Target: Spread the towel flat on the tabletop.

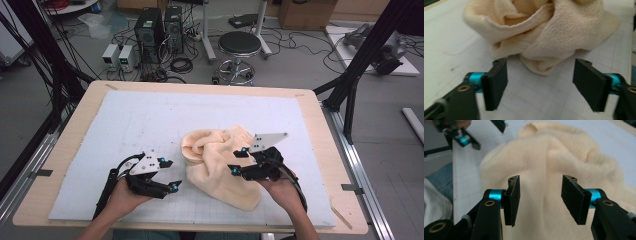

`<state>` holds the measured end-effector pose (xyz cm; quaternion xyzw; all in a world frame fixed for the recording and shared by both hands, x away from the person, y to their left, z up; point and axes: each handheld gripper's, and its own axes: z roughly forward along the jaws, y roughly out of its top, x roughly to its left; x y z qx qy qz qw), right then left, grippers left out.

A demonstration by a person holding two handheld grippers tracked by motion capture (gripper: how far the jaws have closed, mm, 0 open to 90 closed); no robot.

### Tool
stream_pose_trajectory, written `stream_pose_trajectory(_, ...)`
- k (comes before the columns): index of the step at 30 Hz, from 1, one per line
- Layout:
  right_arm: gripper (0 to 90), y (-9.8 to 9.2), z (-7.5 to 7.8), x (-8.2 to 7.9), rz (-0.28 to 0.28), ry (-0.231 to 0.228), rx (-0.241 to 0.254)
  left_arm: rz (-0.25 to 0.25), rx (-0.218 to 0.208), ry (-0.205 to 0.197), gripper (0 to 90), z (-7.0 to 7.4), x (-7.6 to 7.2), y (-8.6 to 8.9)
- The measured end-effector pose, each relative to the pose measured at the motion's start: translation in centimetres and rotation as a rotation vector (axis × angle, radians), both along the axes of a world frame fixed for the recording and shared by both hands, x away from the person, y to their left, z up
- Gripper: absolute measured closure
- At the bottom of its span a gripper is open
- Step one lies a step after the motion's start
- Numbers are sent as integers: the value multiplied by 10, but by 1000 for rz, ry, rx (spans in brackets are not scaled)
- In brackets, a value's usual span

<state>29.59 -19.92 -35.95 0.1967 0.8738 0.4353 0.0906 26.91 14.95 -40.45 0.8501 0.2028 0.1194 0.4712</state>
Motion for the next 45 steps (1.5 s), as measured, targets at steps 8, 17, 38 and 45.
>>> stream_pose_trajectory(8, 494, -12, -45, -19, 18, 33, -109, -75, 54, 61, 584, -14, 15, -30)
stream_pose_trajectory(17, 665, -8, -74, -8, 1, 90, -142, -90, 66, 108, 798, -25, 32, -43)
stream_pose_trajectory(38, 834, 0, 13, -11, 58, -88, 4, 36, -51, -15, 828, 63, 0, 44)
stream_pose_trajectory(45, 832, 11, 68, -26, 121, -194, 27, 24, -53, -118, 828, 116, -34, 63)
